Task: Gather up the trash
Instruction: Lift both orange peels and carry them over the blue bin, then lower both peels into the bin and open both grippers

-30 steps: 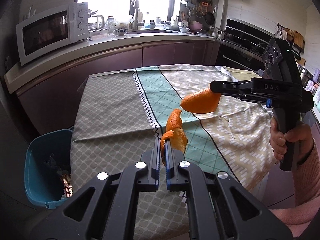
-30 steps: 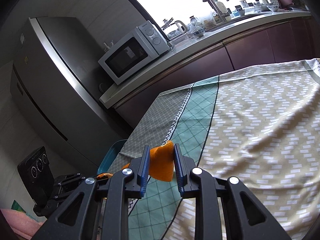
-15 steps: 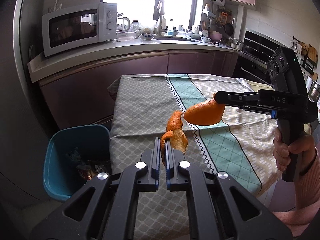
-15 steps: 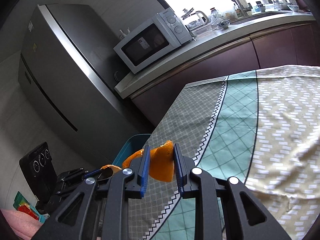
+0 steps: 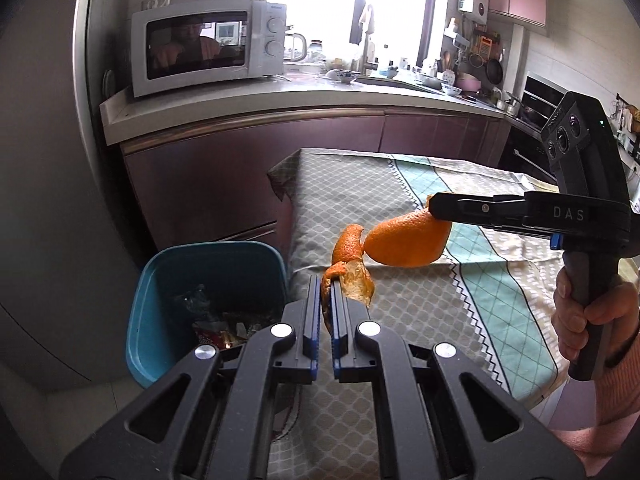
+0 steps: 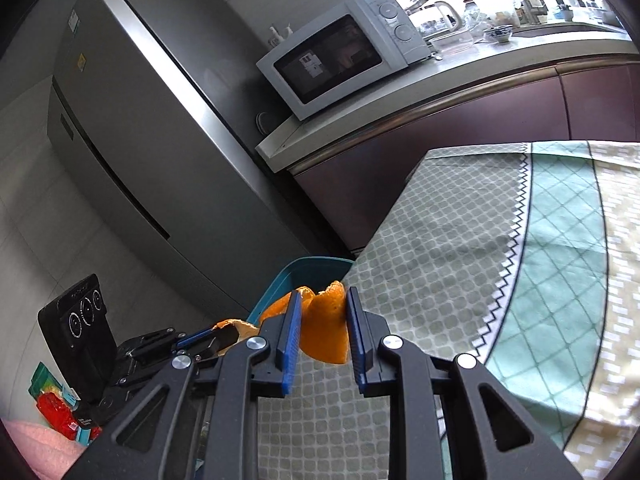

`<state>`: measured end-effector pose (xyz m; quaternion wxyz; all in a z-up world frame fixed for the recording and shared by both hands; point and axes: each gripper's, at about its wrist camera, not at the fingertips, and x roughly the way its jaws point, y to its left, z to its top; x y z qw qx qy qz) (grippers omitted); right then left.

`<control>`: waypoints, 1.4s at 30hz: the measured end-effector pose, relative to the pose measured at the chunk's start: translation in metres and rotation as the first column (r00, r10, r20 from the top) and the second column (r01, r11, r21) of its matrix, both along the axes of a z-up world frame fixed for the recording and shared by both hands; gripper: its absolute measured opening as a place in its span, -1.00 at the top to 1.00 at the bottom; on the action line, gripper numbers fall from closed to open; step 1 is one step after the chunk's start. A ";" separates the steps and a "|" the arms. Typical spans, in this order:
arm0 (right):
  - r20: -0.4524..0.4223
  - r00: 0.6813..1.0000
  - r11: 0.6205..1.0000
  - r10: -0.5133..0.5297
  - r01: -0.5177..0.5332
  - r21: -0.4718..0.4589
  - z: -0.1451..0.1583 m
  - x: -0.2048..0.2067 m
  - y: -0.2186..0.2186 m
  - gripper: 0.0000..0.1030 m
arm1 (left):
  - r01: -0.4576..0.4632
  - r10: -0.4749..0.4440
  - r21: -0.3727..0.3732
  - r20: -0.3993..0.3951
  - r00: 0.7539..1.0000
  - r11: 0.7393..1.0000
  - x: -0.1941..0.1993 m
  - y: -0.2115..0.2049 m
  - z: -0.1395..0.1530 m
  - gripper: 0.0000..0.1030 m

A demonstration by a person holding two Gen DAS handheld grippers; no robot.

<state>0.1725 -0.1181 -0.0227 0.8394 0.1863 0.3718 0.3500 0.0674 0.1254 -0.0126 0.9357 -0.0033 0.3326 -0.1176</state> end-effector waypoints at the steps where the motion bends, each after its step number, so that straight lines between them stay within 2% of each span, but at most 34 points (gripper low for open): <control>1: -0.001 1.000 1.000 0.006 -0.006 -0.004 0.000 0.002 0.005 0.61 | -0.010 0.010 0.002 0.000 1.000 1.000 0.001 0.004 0.000 0.91; 21: -0.012 0.998 0.998 0.058 -0.059 -0.024 -0.001 0.026 0.052 0.63 | -0.097 0.098 0.020 -0.004 0.995 0.995 0.017 0.032 -0.004 0.91; 42: -0.045 0.995 0.994 0.092 -0.094 -0.052 -0.013 0.042 0.085 0.63 | -0.143 0.144 0.024 -0.020 0.989 0.989 0.029 0.045 -0.013 0.91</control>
